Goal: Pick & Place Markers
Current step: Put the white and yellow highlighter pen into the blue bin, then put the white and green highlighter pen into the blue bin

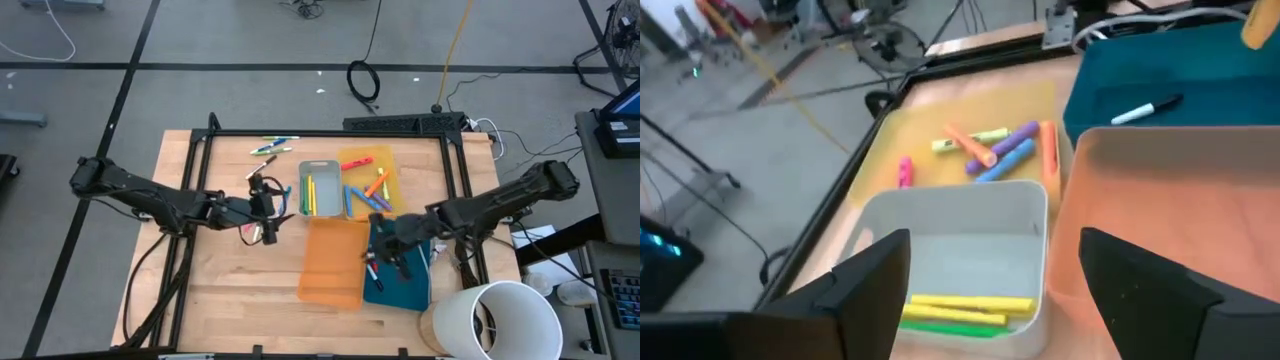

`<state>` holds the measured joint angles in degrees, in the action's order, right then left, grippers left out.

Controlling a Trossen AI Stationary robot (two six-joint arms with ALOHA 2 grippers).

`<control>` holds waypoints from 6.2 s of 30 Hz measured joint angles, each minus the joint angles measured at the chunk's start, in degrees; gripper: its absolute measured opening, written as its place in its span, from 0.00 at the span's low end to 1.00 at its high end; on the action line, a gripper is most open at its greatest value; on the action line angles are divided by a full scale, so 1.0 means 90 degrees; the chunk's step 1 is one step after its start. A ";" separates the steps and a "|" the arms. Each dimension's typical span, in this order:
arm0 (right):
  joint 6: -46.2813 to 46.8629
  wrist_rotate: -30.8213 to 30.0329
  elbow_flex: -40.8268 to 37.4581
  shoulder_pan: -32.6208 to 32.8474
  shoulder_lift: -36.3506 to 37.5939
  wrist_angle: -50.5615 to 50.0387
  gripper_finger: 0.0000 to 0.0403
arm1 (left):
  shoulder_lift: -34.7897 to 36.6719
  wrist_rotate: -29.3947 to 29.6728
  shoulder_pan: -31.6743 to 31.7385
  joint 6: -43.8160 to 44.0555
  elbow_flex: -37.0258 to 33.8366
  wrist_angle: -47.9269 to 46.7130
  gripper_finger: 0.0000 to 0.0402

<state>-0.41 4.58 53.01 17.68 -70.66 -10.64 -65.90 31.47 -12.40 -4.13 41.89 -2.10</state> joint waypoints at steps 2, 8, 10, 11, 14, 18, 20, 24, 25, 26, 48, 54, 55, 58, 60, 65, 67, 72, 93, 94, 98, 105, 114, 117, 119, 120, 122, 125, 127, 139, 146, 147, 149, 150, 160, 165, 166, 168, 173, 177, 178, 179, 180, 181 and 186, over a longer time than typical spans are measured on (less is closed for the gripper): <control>0.0280 -0.0004 -0.0037 0.0249 0.0190 -0.0669 0.06 | 0.0161 -0.0013 -0.0002 0.0300 0.0000 -0.0314 0.73; 0.0570 0.0000 -0.0616 0.0609 0.0476 -0.0774 0.06 | 0.0298 -0.0036 0.0082 0.0943 -0.0001 -0.1516 0.68; 0.0788 -0.0005 -0.0806 0.0586 0.0529 -0.0766 0.06 | 0.0289 -0.0033 0.0114 0.1014 -0.0002 -0.1666 0.67; 0.0890 -0.0005 -0.0883 0.0557 0.0535 -0.0817 0.06 | 0.0275 -0.0035 0.0146 0.1021 -0.0002 -0.1667 0.66; 0.1041 -0.0006 -0.1041 0.0433 0.0530 -0.0832 0.06 | 0.0247 -0.0037 0.0174 0.1021 -0.0002 -0.1648 0.63; 0.1076 -0.0009 -0.1107 0.0235 0.0535 -0.0827 0.09 | 0.0251 -0.0042 0.0204 0.1021 -0.0002 -0.1598 0.61; 0.1209 -0.0010 -0.1107 0.0151 0.0535 -0.0815 0.16 | 0.0249 -0.0042 0.0204 0.1066 -0.0002 -0.1599 0.61; 0.1353 -0.0014 -0.1107 0.0063 0.0535 -0.0811 0.30 | 0.0251 -0.0045 0.0204 0.1097 -0.0002 -0.1600 0.62; 0.1348 -0.0015 -0.1107 0.0052 0.0535 -0.0799 0.33 | 0.0252 -0.0045 0.0204 0.1100 -0.0002 -0.1599 0.62; 0.1323 -0.0020 -0.1107 0.0043 0.0535 -0.0764 0.35 | 0.0252 -0.0045 0.0204 0.1105 -0.0002 -0.1599 0.62; -0.1256 -0.0033 -0.1107 -0.0256 0.0530 0.2228 0.46 | 0.0252 -0.0053 0.0206 0.4423 -0.0005 -0.4589 0.61; -0.1158 -0.0029 -0.1112 -0.0480 0.0386 0.2250 0.45 | 0.0242 0.0070 0.0485 0.5378 -0.0354 -0.4563 0.61; -0.1113 -0.0024 -0.1112 -0.0510 0.0353 0.2269 0.44 | 0.0242 -0.0057 0.0594 0.5373 -0.0483 -0.4443 0.61; -0.1092 -0.0019 -0.1112 -0.0545 0.0257 0.2266 0.44 | 0.0239 -0.0655 0.0956 0.5218 -0.0855 -0.4298 0.61; -0.1090 -0.0019 -0.1112 -0.0547 0.0216 0.2280 0.45 | 0.0239 -0.1021 0.1182 0.5181 -0.1049 -0.4221 0.61; -0.1098 -0.0010 -0.1112 -0.0546 0.0151 0.2293 0.45 | 0.0239 -0.1216 0.1634 0.5036 -0.1434 -0.3819 0.61; -0.1098 -0.0010 -0.1112 -0.0554 0.0158 0.2319 0.45 | 0.0239 -0.1278 0.1801 0.4860 -0.1585 -0.3510 0.61; -0.1100 -0.0010 -0.1112 -0.0554 0.0156 0.2308 0.45 | 0.0239 -0.1857 0.2112 0.4447 -0.1991 -0.2589 0.61; -0.1151 -0.0010 -0.1112 -0.0554 0.0156 0.2301 0.45 | 0.0274 -0.2043 0.2358 0.3526 -0.2911 -0.1900 0.56; -0.1151 -0.0010 -0.1112 -0.0554 0.0156 0.2303 0.45 | 0.0265 -0.2074 0.2343 0.3512 -0.2917 -0.1894 0.53; -0.1168 -0.0010 -0.1112 -0.0554 0.0156 0.2300 0.45 | 0.0252 -0.2169 0.2305 0.3633 -0.2931 -0.1891 0.35; -0.1164 -0.0010 -0.1112 -0.0554 0.0156 0.2302 0.45 | 0.0249 -0.2254 0.2317 0.3539 -0.2933 -0.1881 0.08; -0.1151 -0.0035 -0.1112 -0.0559 0.0156 0.2352 0.45 | 0.0691 -0.2504 0.2070 0.2391 -0.2213 -0.1969 0.08; -0.1174 -0.0052 -0.1113 -0.0591 0.0158 0.2465 0.45 | 0.0971 -0.2432 0.1810 0.1702 -0.1970 -0.1171 0.08; -0.1175 -0.0149 -0.1194 -0.0632 0.0163 0.2686 0.45 | 0.1094 -0.2536 0.1623 0.1126 -0.1948 -0.0299 0.08; -0.1179 -0.0282 -0.1245 -0.0649 0.0162 0.2827 0.45 | 0.1132 -0.2581 0.1535 0.0821 -0.1948 0.0246 0.08; -0.1200 -0.0666 -0.1355 -0.0687 0.0161 0.3153 0.45 | 0.1138 -0.2789 0.1383 0.0258 -0.1974 0.1375 0.08; -0.1224 -0.1085 -0.1527 -0.0823 0.0138 0.3882 0.45 | 0.0857 -0.3113 0.1264 -0.0245 -0.2023 0.2671 0.08; -0.1238 -0.1170 -0.1670 -0.0935 0.0009 0.4632 0.45 | 0.0572 -0.3301 0.1251 -0.0334 -0.2023 0.3349 0.08; -0.1702 -0.0641 -0.1483 -0.1261 -0.1586 0.6994 0.45 | -0.1560 -0.4360 0.1200 -0.0345 -0.1315 0.5494 0.08; -0.1612 -0.0307 -0.1302 -0.1248 -0.1731 0.6992 0.45 | -0.2236 -0.4571 0.0983 -0.0766 -0.0224 0.4766 0.08; -0.1585 -0.0308 -0.1302 -0.1242 -0.1731 0.6988 0.45 | -0.2322 -0.4571 0.0964 -0.0816 -0.0110 0.4615 0.08; -0.1562 -0.0276 -0.1306 -0.1244 -0.1687 0.6888 0.45 | -0.2477 -0.4535 0.0915 -0.0909 0.0030 0.4470 0.08; -0.1559 -0.0260 -0.1307 -0.1242 -0.1678 0.6907 0.45 | -0.2540 -0.4532 0.0903 -0.0978 0.0095 0.4483 0.08; -0.1595 0.0178 -0.1304 -0.1246 -0.1670 0.6849 0.39 | -0.2523 -0.4573 0.0874 -0.1144 0.0188 0.4461 0.08; -0.1724 0.0204 -0.1304 -0.1246 -0.1670 0.6713 0.23 | -0.2522 -0.4516 0.0882 -0.1167 0.0189 0.4455 0.10; -0.1751 0.0212 -0.1304 -0.1246 -0.1670 0.6709 0.19 | -0.2522 -0.4497 0.0882 -0.1156 0.0189 0.4457 0.09; -0.1938 0.0262 -0.1304 -0.1244 -0.1670 0.6713 0.11 | -0.2522 -0.4491 0.0880 -0.1092 0.0189 0.4456 0.09; -0.2153 0.0426 -0.1303 -0.1210 -0.1673 0.6728 0.07 | -0.2522 -0.4457 0.0886 -0.0944 0.0192 0.4426 0.12; -0.2052 0.0454 -0.1302 -0.1208 -0.1673 0.6697 0.07 | -0.2522 -0.4371 0.0882 -0.0787 0.0194 0.4366 0.19; -0.2041 0.0454 -0.1302 -0.1208 -0.1673 0.6681 0.07 | -0.2522 -0.4308 0.0880 -0.0698 0.0194 0.4344 0.20; -0.2039 0.0446 -0.1302 -0.1208 -0.1673 0.6642 0.07 | -0.2522 -0.4142 0.0870 -0.0564 0.0194 0.4301 0.22; -0.2037 0.0414 -0.1302 -0.1209 -0.1673 0.6596 0.07 | -0.2519 -0.3880 0.0849 -0.0439 0.0194 0.4235 0.24; -0.2039 0.0366 -0.1304 -0.1213 -0.1673 0.6546 0.07 | -0.2503 -0.3551 0.0809 -0.0368 0.0194 0.4128 0.26; -0.2035 -0.0191 -0.1304 -0.1211 -0.1627 0.6360 0.07 | -0.2218 -0.1999 0.0501 -0.0615 0.0204 0.3444 0.41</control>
<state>-18.72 2.86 41.28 6.78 -85.30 46.60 -85.86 13.48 -7.89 -9.67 43.72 28.90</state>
